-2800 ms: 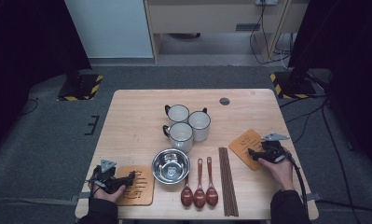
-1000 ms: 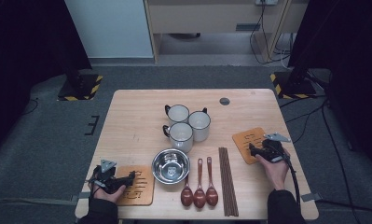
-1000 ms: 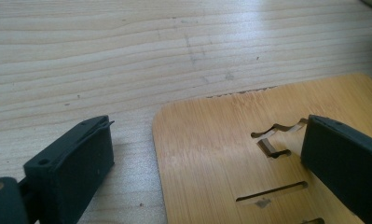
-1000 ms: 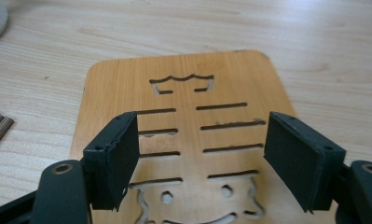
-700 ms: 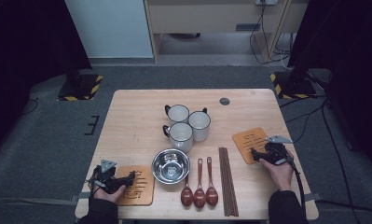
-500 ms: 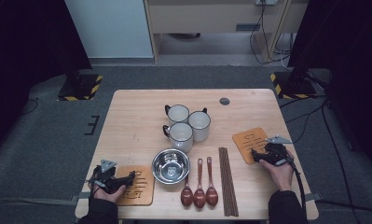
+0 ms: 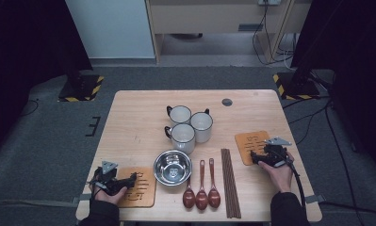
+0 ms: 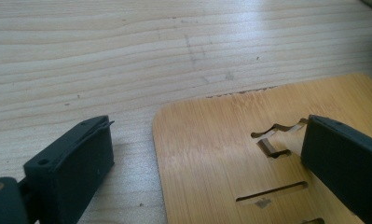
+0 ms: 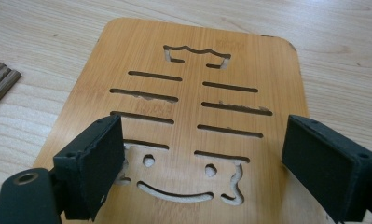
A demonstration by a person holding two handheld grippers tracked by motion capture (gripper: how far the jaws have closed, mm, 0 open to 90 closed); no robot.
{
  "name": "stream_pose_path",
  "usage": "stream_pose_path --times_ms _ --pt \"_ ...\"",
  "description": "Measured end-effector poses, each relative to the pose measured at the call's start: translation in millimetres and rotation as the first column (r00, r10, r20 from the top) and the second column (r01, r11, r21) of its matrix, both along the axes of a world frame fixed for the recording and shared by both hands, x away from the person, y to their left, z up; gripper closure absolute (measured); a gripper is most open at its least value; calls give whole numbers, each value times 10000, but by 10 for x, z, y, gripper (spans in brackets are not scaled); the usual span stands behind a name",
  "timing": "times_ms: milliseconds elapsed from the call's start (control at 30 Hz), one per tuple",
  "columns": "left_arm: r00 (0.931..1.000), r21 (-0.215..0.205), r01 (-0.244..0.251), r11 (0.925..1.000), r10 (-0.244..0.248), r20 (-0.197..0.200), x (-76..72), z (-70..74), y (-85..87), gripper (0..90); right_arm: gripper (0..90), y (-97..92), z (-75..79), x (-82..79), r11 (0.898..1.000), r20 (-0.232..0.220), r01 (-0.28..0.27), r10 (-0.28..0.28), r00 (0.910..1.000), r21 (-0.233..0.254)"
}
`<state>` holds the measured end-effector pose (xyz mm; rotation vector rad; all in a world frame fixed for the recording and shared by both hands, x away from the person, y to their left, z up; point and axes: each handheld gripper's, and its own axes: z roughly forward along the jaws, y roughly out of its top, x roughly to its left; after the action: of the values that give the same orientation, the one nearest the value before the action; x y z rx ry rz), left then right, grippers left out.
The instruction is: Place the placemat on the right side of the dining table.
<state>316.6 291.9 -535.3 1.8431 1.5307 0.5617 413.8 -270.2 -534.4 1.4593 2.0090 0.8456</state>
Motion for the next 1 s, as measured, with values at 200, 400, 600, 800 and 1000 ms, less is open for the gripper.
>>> stream_pose_path --times_ms 200,400,600,800,1000 --pt "10000 0 2 10000 -2 -2 0 0 0 12 113 55 3 16 9996 -132 130 -127 9998 256" --pt "10000 7 1 10000 -1 -4 1 0 -1 12 168 62 61 52 9979 200 407 -418 9989 502" --pt "10000 8 5 10000 -5 -6 1 0 -1 11 205 74 25 110 9983 43 380 -383 9993 442" --pt "10000 6 4 10000 -4 -7 1 0 -1 11 202 97 -8 125 9985 57 451 -453 9990 317" --pt "10000 7 8 10000 -8 -6 2 0 -2 10 186 127 -23 150 9962 90 783 -787 9969 392"
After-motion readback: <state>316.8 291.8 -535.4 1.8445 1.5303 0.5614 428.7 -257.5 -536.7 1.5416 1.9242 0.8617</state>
